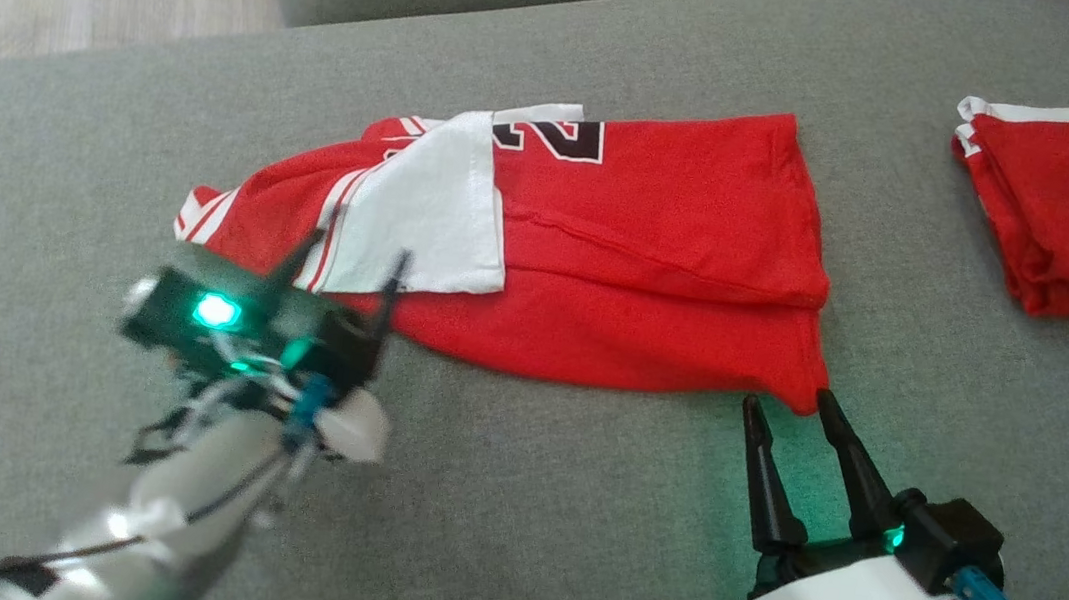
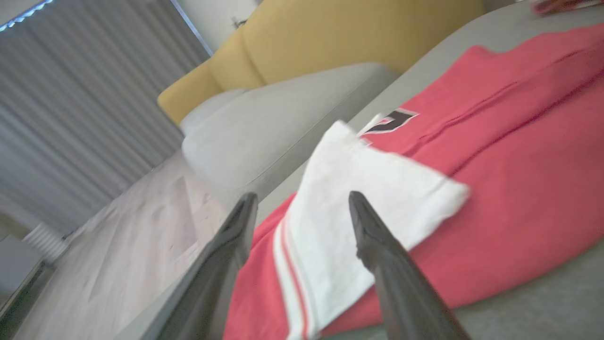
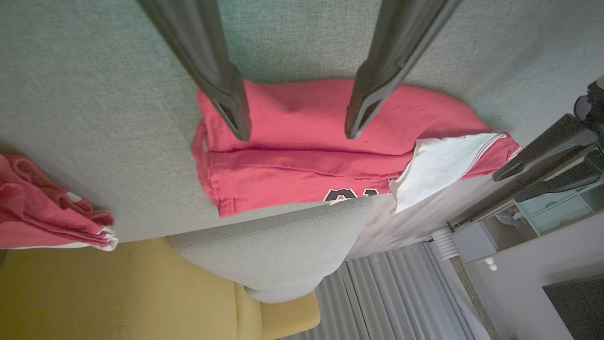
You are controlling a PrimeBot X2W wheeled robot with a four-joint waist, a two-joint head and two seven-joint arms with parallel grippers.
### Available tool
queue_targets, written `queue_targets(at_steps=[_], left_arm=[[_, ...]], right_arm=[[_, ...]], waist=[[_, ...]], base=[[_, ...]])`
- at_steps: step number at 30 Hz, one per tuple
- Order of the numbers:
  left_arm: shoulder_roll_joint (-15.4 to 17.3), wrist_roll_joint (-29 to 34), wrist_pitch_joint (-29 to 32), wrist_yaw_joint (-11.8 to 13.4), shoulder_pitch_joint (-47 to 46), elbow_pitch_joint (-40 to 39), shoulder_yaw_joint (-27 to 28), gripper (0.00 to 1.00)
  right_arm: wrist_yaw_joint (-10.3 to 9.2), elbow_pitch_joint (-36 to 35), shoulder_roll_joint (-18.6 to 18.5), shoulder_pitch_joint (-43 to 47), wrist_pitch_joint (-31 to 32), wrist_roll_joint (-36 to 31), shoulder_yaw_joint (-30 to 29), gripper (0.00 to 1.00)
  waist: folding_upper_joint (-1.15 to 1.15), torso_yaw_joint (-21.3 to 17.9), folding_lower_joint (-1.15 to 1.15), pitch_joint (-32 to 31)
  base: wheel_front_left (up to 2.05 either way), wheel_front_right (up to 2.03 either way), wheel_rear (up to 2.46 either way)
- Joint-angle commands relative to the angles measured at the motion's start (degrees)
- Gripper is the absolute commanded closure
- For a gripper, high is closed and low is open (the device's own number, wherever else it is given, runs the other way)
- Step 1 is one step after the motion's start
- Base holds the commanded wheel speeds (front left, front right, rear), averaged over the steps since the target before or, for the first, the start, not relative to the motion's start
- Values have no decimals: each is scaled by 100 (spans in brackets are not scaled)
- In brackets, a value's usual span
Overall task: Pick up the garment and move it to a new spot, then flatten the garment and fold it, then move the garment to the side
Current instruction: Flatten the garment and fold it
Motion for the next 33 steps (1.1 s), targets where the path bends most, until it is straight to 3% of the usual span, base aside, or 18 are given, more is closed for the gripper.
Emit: queue_targets(at_steps=[1, 10, 16, 26, 29, 33], left_arm=[[29, 169, -60, 14, -224, -248, -2, 0], [-585, 631, 272, -340, -521, 29, -767, 0], [-826, 715, 466, -278, -791, 699, -861, 0], [-1054, 599, 328, -399, -973, 1522, -872, 0], [-1107, 567, 214, -370, -1038, 1645, -843, 7], [-1177, 481, 126, -390, -1092, 1790, -790, 26]], right_arm=[[-4, -166, -39, -207, -22, -26, 148, 0], [-4, -144, -64, -360, -22, -9, 256, 0], [-4, -128, -89, -438, -22, -1, 320, 0], [-4, -137, -104, -456, -22, 6, 346, 0], [-4, -137, -109, -461, -22, 7, 343, 0], [-4, -127, -113, -462, -22, -2, 341, 0]], waist=[[0, 15, 0, 49], [0, -65, 0, 232], [0, -209, 0, 326], [0, -340, 0, 408], [0, -349, 0, 415], [0, -343, 0, 413]], base=[[0, 0, 0], [0, 0, 0], [0, 0, 0], [0, 0, 0], [0, 0, 0], [0, 0, 0]])
